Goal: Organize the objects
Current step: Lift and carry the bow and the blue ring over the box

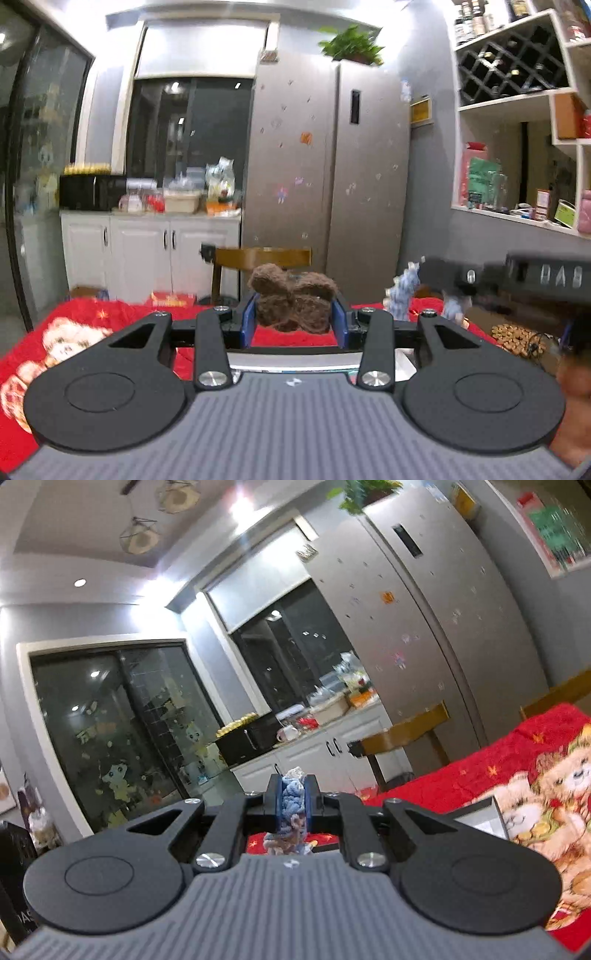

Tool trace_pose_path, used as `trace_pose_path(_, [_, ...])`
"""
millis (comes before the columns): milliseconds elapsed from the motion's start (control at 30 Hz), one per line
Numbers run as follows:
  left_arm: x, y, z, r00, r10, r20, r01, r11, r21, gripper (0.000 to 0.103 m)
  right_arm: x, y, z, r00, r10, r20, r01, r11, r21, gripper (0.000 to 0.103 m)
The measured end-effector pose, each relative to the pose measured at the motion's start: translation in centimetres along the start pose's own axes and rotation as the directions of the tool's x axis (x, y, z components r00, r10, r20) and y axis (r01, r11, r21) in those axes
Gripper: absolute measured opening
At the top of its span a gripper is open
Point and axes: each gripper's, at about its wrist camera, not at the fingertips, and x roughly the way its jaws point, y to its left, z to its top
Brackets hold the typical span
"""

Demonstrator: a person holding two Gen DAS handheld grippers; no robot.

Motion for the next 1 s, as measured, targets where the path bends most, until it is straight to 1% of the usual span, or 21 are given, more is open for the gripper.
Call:
trace_pose_path(100, [2.6,1.0,-0.2,0.997,-0.045,-0.063,0.041,0.996,-0.073,0.046,1.6,-1.8,-1.2,0.999,-0.025,-0.030,0.026,0.999,0.033,0.014])
trace_pose_path(167, [3.9,1.3,-0.9,0.993,-0.068,-0.096,0.060,0.995,-0.081,0.046,2.6,-3.2,-2.1,0.997,-0.044,-0.059,0.047,0.998,0.048,0.014])
trace_pose_path(200, [4.6,1.2,-1.4,0.991,-0.072,-0.115,0.065,0.996,-0.061,0.046,2.9,-3.5,-2.6,0.996,-0.058,-0.075,0.061,0.997,0.042,0.014])
trace_pose_path(233, [5.4,0.9,-1.7,0.986,-0.083,-0.144,0.079,0.996,-0.029,0.046,2.9,-4.3,-3.3,0.994,-0.075,-0.073,0.079,0.996,0.045,0.014])
trace_pose_path(300, [6.4,0.9,-2.8,0.983,-0.086,-0.161,0.083,0.996,-0.029,0.046,2.6,-5.6,-4.5,0.992,-0.092,-0.084,0.097,0.993,0.060,0.014])
trace_pose_path(367, [7.3,0.4,-4.2,0.974,-0.099,-0.202,0.098,0.995,-0.017,0.046,2.2,-7.0,-5.5,0.989,-0.116,-0.092,0.125,0.987,0.099,0.014])
trace_pose_path(400, [7.6,0.3,-5.0,0.970,-0.097,-0.222,0.095,0.995,-0.020,0.046,2.1,-7.6,-5.7,0.989,-0.124,-0.082,0.133,0.984,0.117,0.014])
trace_pose_path(500, [8.6,-0.3,-7.3,0.959,-0.090,-0.269,0.093,0.996,-0.001,0.046,2.7,-8.3,-6.6,0.988,-0.135,-0.075,0.143,0.983,0.113,0.014])
trace_pose_path(600, [9.2,-0.7,-9.0,0.944,-0.103,-0.313,0.105,0.994,-0.011,0.046,3.0,-8.6,-7.6,0.988,-0.129,-0.090,0.139,0.983,0.120,0.014])
trace_pose_path(667, [9.3,-0.7,-9.9,0.942,-0.105,-0.320,0.107,0.994,-0.011,0.046,3.4,-8.4,-8.2,0.988,-0.127,-0.092,0.136,0.986,0.095,0.015])
trace_pose_path(733, [9.5,-1.0,-10.5,0.943,-0.083,-0.321,0.091,0.996,0.010,0.046,3.6,-7.9,-8.7,0.987,-0.135,-0.087,0.140,0.989,0.049,0.015])
trace_pose_path(767, [9.6,-1.1,-10.7,0.943,-0.083,-0.322,0.092,0.996,0.010,0.046,3.7,-7.8,-8.8,0.986,-0.139,-0.087,0.143,0.989,0.038,0.015])
trace_pose_path(867, [10.0,-1.1,-11.1,0.937,-0.089,-0.339,0.095,0.995,0.001,0.046,3.7,-8.0,-9.0,0.984,-0.154,-0.094,0.159,0.987,0.039,0.015])
trace_pose_path(1000, [10.3,-1.2,-11.6,0.933,-0.080,-0.352,0.089,0.996,0.009,0.046,3.7,-8.3,-9.6,0.980,-0.161,-0.117,0.167,0.985,0.042,0.016])
